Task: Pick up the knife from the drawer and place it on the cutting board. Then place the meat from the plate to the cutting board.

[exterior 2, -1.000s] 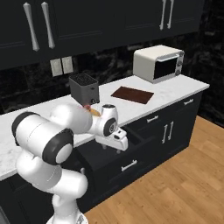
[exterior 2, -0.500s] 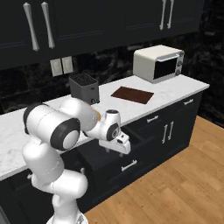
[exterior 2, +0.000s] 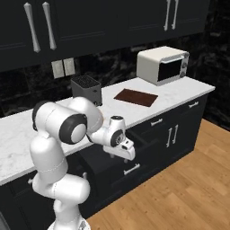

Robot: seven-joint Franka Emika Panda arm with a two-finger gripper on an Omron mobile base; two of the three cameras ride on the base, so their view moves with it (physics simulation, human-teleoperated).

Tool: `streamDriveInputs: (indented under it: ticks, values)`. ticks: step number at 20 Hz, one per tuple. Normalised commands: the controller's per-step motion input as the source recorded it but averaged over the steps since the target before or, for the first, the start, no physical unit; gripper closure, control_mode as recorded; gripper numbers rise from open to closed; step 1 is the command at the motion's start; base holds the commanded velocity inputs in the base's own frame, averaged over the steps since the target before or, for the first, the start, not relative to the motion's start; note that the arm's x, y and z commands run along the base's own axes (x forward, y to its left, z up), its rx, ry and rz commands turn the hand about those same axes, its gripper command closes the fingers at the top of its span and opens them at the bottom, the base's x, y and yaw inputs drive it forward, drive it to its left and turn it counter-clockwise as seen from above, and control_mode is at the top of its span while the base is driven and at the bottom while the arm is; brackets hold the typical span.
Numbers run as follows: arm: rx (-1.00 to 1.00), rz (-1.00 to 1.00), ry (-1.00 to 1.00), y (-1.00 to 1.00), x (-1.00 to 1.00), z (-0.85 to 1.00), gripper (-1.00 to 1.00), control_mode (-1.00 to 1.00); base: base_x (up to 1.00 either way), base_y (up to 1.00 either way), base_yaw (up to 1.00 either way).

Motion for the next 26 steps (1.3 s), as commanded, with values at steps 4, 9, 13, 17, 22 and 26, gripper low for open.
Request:
streamDriveInputs:
  ticks: [4,9,13,17,22,26]
  values:
    - [0.0,0.0,0.0,-0.18,0.05,-0.36,-1.0,-1.0,0.0,0.0,0.0]
    - [0.0,0.0,0.01,-0.81,-0.68,-0.47,-1.0,-1.0,0.0,0.0,0.0]
    - [0.05,0.0,0.0,-0.99,-0.99,-0.19,-1.0,-1.0,0.0,0.0,0.0]
    - [0.07,0.0,-0.03,-1.0,-1.0,-0.01,-1.0,-1.0,0.0,0.0,0.0]
    - [0.01,0.0,-0.14,-0.36,-0.83,0.56,-1.0,-1.0,0.0,0.0,0.0]
    - [-0.01,0.05,-0.15,0.09,-0.32,1.0,-1.0,-1.0,0.0,0.0,0.0]
